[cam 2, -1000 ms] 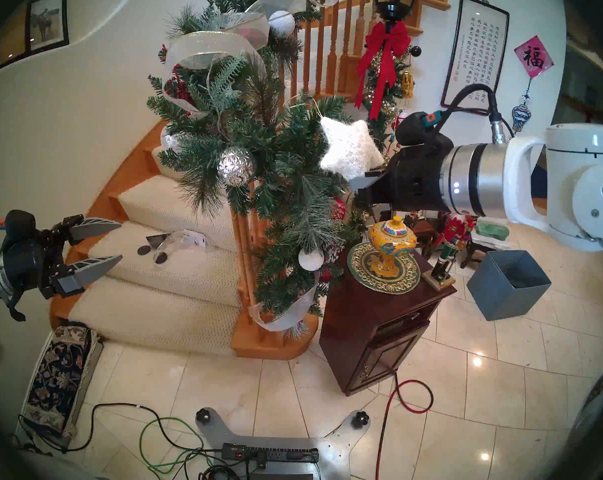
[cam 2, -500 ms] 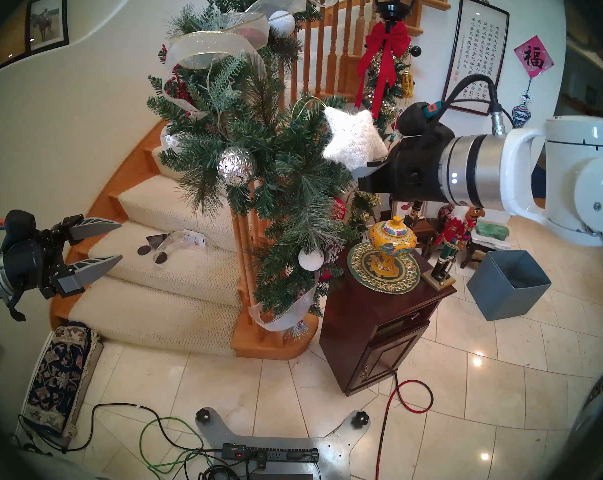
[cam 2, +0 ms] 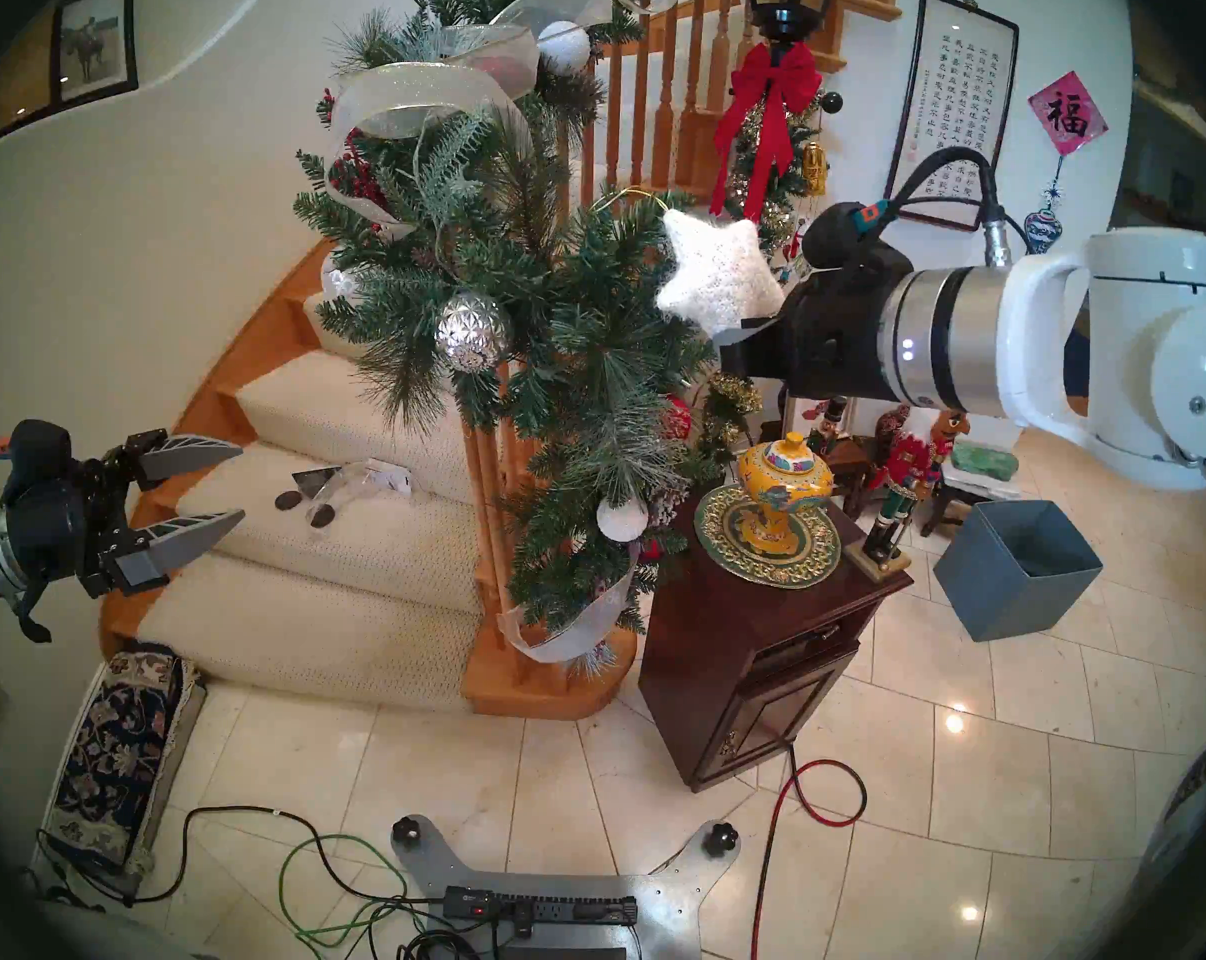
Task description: Hang the ornament onto the Christmas-tree-style decoration
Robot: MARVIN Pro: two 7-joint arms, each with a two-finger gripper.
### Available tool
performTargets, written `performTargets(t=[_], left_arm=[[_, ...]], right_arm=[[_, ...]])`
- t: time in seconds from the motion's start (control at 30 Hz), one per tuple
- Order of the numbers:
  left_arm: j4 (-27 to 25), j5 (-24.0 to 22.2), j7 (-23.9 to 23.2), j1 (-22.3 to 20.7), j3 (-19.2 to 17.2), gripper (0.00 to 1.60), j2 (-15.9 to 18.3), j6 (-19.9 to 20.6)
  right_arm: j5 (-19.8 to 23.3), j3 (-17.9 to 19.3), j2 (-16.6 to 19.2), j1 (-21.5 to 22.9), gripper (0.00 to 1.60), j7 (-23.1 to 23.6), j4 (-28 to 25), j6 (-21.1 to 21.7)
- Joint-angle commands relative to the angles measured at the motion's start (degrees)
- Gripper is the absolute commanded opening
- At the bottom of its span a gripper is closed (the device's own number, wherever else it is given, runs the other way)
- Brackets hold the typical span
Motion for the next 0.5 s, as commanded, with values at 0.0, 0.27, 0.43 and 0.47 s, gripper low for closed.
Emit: performTargets(t=[0.0, 0.27, 0.43, 0.47], left_arm=[[-0.1, -0.1, 0.0, 0.0, -0.1, 1.6, -0.1, 0.0], [-0.1, -0.1, 0.0, 0.0, -0.1, 1.6, -0.1, 0.0], [-0.1, -0.1, 0.0, 0.0, -0.1, 1.6, -0.1, 0.0], [-0.1, -0.1, 0.0, 0.0, -0.1, 1.6, -0.1, 0.0]], right_arm=[[-0.7, 0.6, 0.4, -0.5, 0.0, 0.0, 0.1, -0.2], [-0.8, 0.0, 0.5, -1.9, 0.0, 1.1, 0.1, 0.4], [-1.0, -0.5, 0.5, -2.8, 0.0, 0.9, 0.1, 0.1], [-1.2, -0.6, 0.5, -2.9, 0.0, 0.9, 0.1, 0.0]])
